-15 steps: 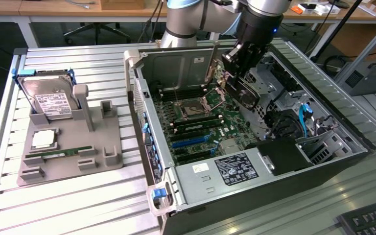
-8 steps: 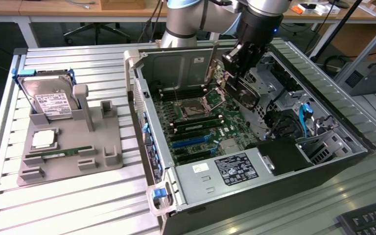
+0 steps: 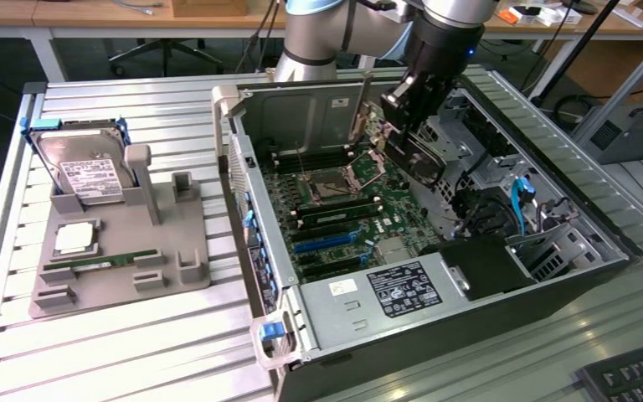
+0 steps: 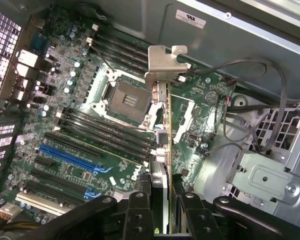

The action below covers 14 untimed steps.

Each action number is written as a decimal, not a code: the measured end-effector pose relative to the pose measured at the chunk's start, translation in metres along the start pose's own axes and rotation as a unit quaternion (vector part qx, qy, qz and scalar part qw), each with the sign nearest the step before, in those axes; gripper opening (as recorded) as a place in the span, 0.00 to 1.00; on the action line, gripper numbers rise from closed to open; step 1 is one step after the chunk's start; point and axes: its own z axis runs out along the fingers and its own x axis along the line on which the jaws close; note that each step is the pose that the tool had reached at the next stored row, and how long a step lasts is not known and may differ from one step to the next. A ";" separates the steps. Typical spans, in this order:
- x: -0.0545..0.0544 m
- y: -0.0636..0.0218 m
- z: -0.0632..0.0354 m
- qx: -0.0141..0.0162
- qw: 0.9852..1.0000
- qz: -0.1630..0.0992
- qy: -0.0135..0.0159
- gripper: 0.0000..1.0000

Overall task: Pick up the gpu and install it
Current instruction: 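Insert the gpu into the slot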

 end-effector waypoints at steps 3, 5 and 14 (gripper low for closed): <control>0.000 0.0000 0.0000 0.000 1.000 -0.007 0.000 0.27; 0.000 0.0000 0.0000 0.000 1.000 -0.012 0.000 0.27; 0.000 0.0000 0.0000 -0.001 1.000 -0.029 0.000 0.27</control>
